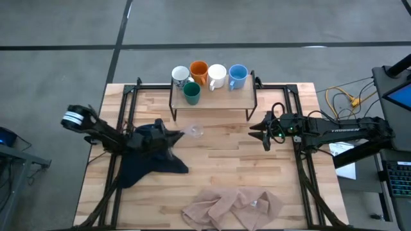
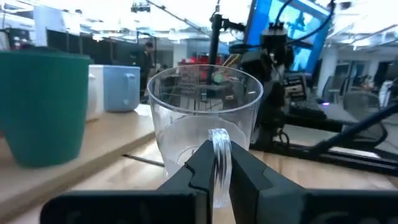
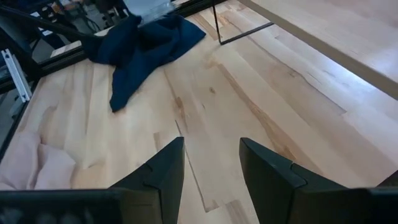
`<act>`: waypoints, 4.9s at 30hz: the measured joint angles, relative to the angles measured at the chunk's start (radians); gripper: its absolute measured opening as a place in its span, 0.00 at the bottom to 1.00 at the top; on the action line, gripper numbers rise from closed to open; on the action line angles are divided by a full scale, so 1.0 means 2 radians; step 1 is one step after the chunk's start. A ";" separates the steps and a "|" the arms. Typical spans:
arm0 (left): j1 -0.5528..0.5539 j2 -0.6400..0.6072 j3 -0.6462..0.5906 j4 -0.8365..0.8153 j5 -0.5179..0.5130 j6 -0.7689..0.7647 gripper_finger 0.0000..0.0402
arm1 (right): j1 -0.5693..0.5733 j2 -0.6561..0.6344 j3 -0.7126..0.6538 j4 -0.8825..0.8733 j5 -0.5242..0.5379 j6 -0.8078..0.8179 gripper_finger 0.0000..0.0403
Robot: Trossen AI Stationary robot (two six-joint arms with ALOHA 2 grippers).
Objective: Stack small to large cups/mugs on shelf
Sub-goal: Put the transparent mug on the shelf
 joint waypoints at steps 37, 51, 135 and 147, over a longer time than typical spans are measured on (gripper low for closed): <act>0.126 0.012 0.370 -0.562 0.012 -0.116 0.00 | 0.000 0.000 0.000 -0.005 0.002 -0.053 0.37; 0.165 0.021 0.378 -0.562 0.003 -0.112 0.00 | 0.000 0.000 0.000 -0.011 0.002 -0.053 0.37; 0.204 0.071 0.380 -0.504 0.069 -0.054 0.04 | 0.000 0.000 0.000 -0.019 0.002 -0.057 0.37; 0.208 0.071 0.383 -0.504 0.054 -0.092 0.15 | 0.000 0.000 0.000 -0.019 0.002 -0.057 0.37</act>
